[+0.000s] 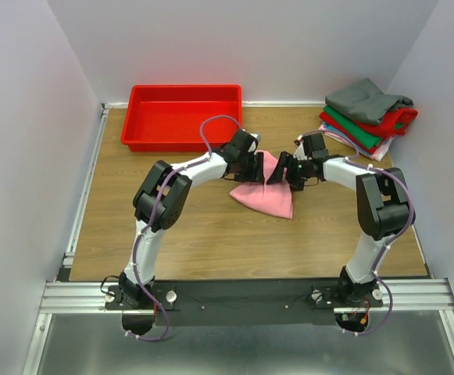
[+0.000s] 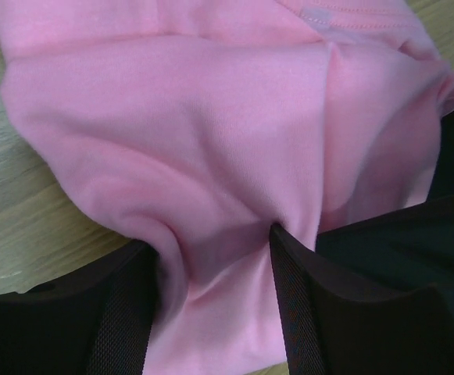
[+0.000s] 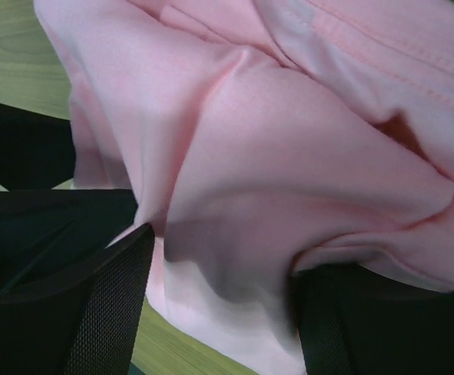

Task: Fold and stack the t-shirts
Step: Neatly place the folded tshirt to the corner

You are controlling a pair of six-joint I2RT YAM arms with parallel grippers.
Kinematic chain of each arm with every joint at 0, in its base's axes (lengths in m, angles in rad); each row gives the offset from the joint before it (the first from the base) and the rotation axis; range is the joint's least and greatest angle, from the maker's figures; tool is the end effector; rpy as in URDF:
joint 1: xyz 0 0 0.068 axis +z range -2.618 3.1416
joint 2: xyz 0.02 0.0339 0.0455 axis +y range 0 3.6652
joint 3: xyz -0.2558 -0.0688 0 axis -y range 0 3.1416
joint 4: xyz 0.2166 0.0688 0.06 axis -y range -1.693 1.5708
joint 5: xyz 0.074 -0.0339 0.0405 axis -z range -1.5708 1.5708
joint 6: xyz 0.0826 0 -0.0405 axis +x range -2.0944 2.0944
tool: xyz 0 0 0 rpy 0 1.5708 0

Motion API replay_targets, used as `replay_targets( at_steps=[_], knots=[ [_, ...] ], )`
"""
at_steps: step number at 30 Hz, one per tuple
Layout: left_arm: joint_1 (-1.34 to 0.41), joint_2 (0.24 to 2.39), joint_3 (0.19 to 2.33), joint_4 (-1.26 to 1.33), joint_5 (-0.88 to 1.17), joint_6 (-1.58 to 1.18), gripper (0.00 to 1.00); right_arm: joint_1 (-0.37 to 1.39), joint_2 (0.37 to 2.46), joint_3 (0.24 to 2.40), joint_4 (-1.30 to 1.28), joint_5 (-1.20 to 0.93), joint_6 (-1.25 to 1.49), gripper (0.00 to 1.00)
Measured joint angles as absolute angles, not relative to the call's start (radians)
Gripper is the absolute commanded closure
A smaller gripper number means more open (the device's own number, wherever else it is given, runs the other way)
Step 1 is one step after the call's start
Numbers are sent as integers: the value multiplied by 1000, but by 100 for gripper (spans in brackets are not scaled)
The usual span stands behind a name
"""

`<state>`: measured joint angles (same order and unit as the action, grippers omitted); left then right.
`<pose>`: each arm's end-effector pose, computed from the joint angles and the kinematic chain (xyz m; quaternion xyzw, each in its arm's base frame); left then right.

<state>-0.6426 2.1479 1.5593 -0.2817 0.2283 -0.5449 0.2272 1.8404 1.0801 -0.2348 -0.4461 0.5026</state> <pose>0.3671 -0.2982 0.1394 0.0846 0.9302 -0.2794 0.2227 0.3498 0.1175 0.1297 0.0662 0.9349 0.2969 0.1829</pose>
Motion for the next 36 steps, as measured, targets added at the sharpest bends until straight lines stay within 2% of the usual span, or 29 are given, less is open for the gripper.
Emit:
replay_targets(
  at_steps=[2,5,6,7,9,11,16,24,36],
  knots=[
    [-648,2150,1559,-278,236,-548,37,244,1846,1088,-234,-446,508,27],
    [-653,2151,1559,-276,237,-548,35,260,1853,1097,-235,-440,515,49],
    [-653,2151,1559,-276,237,-549,32,264,1858,1097,-235,-437,514,70],
    [-654,2151,1559,-274,237,-548,27,268,1867,1097,-236,-434,517,82],
    [-656,2151,1559,-270,239,-550,21,274,1878,1097,-239,-429,528,99],
    [-659,2146,1559,-270,235,-546,14,277,1878,1097,-240,-421,533,98],
    [-635,2095,1508,-297,203,-532,9,282,1859,1102,-272,-360,519,99],
    [-508,1872,1378,-369,137,-490,9,286,1819,1265,-476,-177,437,99],
    [-517,1632,1229,-348,165,-471,9,273,1859,1605,-684,9,329,99]
  ],
)
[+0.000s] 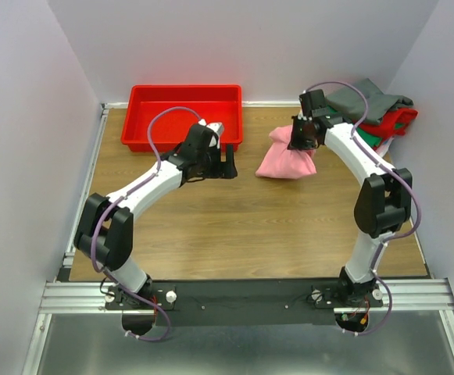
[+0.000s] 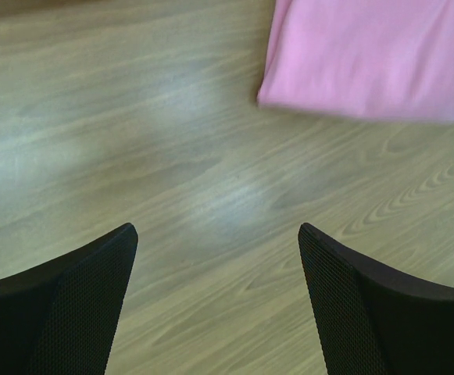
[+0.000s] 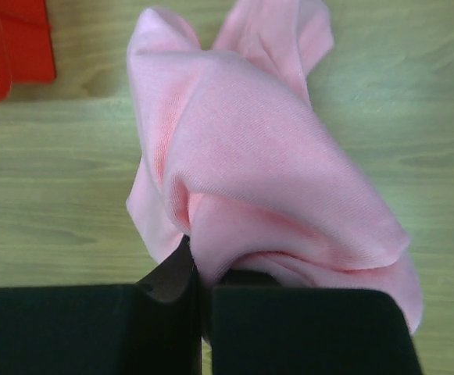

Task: Fold and stack the t-shirts
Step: Neatly place the folded tshirt to the corner

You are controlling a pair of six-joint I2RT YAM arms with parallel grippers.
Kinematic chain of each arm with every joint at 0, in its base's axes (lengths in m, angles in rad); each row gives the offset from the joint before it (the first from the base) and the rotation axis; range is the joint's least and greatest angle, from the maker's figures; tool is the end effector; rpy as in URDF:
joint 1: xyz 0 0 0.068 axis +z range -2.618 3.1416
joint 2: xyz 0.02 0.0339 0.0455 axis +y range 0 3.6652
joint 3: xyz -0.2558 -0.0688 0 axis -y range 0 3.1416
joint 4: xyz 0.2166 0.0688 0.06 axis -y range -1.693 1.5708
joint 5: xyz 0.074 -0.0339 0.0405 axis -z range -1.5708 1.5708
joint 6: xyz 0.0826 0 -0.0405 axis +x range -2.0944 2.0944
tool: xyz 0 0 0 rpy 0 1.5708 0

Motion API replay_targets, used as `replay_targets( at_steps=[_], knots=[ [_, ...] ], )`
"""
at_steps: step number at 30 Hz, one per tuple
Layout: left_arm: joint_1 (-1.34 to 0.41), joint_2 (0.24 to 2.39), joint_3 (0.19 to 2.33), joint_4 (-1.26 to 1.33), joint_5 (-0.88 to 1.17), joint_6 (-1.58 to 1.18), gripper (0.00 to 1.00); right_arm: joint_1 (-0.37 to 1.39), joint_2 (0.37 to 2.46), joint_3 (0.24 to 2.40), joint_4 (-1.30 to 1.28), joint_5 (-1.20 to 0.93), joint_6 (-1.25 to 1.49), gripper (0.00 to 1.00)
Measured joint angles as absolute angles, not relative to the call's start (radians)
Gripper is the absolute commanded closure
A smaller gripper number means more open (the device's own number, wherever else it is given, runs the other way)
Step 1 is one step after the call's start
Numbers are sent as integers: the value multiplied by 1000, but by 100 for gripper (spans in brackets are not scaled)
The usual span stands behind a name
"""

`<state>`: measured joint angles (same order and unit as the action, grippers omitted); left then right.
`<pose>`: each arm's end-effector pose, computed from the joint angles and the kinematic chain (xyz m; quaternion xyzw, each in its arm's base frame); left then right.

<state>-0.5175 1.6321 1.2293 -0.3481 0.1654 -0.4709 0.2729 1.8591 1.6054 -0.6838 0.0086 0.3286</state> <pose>0.3167 -0.1959 0.2330 0.0542 0.9130 -0.2551 0.3137 0.3951 0.1099 0.2362 0.0278 0.9499 0.0883 0.2986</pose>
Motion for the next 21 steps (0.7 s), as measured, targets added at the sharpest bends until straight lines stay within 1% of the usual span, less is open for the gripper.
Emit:
replay_targets(
  at_steps=[4,8,9,12,18,21],
  knots=[
    [-517,1562,1152,-345,170,-472,9,266,1922,1757,-736,50,299,99],
    [-517,1534,1131,-336,173,-477,9,241,2009,1921,-771,74,283,99],
    [-517,1536,1131,-334,173,-479,9,225,2048,1992,-783,75,280,99],
    [-513,1554,1137,-335,173,-484,9,183,2126,2131,-787,77,277,99],
    [-506,1631,1149,-334,172,-502,9,83,2313,2507,-802,66,268,99],
    [-503,1678,1158,-339,172,-518,9,42,2342,2563,-763,49,272,99]
  ],
)
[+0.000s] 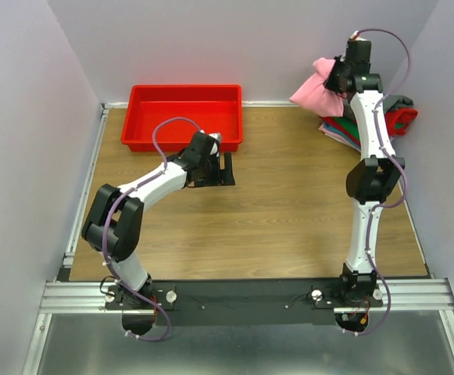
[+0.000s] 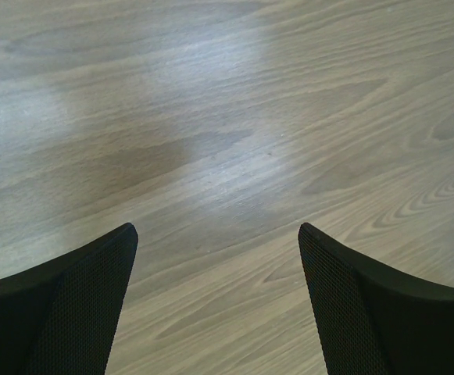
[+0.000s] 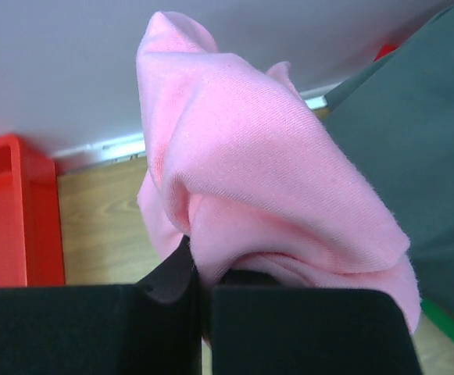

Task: Fold and stack the t-shirts
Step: Neatly place the folded tshirt to the corner

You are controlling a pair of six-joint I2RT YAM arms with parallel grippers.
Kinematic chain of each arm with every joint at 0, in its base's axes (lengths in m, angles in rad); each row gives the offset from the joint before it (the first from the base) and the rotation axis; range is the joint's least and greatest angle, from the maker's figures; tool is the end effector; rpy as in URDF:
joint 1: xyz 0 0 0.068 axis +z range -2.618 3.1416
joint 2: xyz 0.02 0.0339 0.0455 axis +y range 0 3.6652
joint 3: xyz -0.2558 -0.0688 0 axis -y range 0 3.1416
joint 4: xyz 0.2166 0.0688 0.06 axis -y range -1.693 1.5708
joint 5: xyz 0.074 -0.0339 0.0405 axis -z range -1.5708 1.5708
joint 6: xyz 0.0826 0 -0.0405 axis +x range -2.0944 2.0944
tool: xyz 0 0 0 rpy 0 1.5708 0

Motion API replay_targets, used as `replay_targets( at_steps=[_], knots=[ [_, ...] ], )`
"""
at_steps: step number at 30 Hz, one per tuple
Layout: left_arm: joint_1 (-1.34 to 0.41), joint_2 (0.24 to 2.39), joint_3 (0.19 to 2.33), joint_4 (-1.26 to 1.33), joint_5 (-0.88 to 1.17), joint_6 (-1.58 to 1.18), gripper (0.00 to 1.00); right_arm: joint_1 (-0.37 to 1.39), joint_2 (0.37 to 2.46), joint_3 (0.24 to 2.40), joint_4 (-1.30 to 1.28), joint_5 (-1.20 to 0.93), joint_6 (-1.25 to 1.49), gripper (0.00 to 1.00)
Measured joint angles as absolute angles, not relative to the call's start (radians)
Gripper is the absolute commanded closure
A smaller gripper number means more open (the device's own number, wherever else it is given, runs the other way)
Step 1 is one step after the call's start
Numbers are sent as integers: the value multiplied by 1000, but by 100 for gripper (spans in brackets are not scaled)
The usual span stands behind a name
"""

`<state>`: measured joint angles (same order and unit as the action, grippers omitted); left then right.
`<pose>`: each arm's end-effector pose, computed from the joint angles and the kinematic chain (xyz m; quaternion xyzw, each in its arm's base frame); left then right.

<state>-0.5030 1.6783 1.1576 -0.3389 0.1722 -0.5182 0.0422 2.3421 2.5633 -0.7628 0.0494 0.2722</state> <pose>0.3144 -0.1891 0.1944 0.0228 0.9342 -0.2398 0.2632 0.5303 0.0183 0.3223 0.1119 0.8631 0.0558 0.4893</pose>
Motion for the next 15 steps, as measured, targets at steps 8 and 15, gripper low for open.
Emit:
replay_targets(
  at_steps=[8,15],
  knots=[
    [-503,1718,1185,-371,173,-547,9,-79,2357,2574,-570,-75,377,99],
    [-503,1759,1257,-401,172,-552,9,-167,2398,2601,-384,-168,494,99]
  ],
)
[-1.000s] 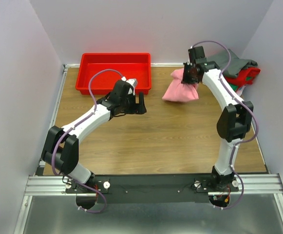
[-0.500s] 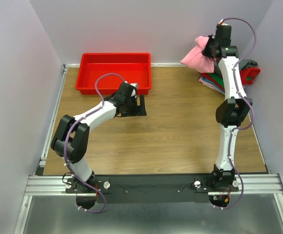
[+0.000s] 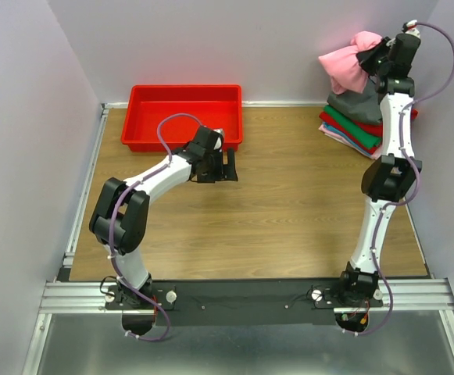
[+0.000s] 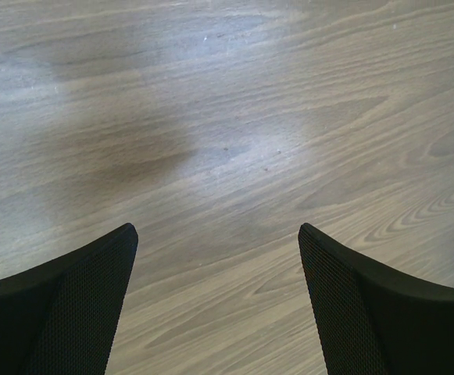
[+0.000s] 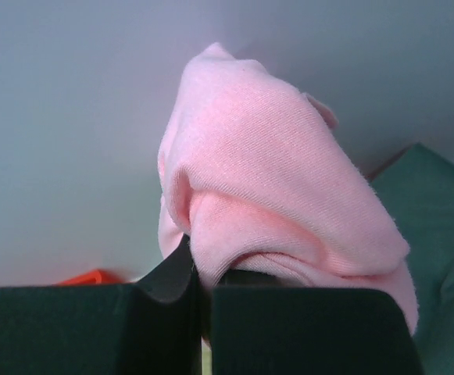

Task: Fold and stack the t-shirts
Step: Neatly place the folded tshirt to the corner

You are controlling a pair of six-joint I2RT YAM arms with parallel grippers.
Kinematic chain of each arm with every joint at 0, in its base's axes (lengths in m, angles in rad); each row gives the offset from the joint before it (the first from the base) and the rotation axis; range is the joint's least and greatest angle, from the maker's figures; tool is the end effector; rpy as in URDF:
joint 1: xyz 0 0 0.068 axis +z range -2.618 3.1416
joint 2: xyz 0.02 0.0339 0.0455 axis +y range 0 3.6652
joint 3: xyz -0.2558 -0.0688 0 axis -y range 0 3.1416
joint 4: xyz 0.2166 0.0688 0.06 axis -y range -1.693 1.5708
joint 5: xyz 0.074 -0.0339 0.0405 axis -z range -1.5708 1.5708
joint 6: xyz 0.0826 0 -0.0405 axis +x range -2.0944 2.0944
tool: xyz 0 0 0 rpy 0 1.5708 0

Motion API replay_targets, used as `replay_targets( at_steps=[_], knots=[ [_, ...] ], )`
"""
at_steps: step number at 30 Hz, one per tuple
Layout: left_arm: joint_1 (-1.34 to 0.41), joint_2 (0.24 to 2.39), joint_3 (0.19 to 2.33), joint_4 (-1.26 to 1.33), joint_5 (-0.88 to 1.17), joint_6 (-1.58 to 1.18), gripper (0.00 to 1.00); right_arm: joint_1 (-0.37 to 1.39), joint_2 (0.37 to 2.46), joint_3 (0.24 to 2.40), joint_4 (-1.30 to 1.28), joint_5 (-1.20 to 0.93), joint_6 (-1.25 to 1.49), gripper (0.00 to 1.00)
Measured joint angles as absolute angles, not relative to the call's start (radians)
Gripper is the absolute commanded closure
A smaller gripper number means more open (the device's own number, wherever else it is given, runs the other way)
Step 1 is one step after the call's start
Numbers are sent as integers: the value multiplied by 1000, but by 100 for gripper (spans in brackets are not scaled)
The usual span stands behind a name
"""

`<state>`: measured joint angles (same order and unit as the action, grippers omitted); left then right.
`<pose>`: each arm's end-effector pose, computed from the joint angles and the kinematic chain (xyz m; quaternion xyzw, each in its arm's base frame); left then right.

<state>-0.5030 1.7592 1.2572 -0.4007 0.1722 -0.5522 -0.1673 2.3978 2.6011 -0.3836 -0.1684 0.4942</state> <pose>0.3287 -0.1970 0.1912 0.0050 0.9416 -0.2347 0.2413 0.5557 -0.0798 0.3613 0.1975 0.7412 0.1676 0.6193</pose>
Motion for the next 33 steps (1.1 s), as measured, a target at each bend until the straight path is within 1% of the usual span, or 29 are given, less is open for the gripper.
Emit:
replay_targets(
  at_steps=[5,11,18,21,27,33],
  knots=[
    [-503,1776,1273,-408,173,-572,9,-215,2398,2601,-293,-206,526,99],
    [-503,1778,1273,-411,173,-588,9,-267,2387,2570,-245,-248,536,99],
    [-504,1778,1273,-413,173,-593,9,-315,2270,2279,-240,-258,533,99],
    [-504,1778,1273,-414,173,-593,9,-324,2240,2204,-274,-254,532,99],
    [-506,1778,1265,-414,173,-591,9,-326,2194,2157,-371,-179,514,99],
    [-509,1777,1247,-414,173,-587,9,-326,2175,2157,-455,-31,483,99]
  ],
)
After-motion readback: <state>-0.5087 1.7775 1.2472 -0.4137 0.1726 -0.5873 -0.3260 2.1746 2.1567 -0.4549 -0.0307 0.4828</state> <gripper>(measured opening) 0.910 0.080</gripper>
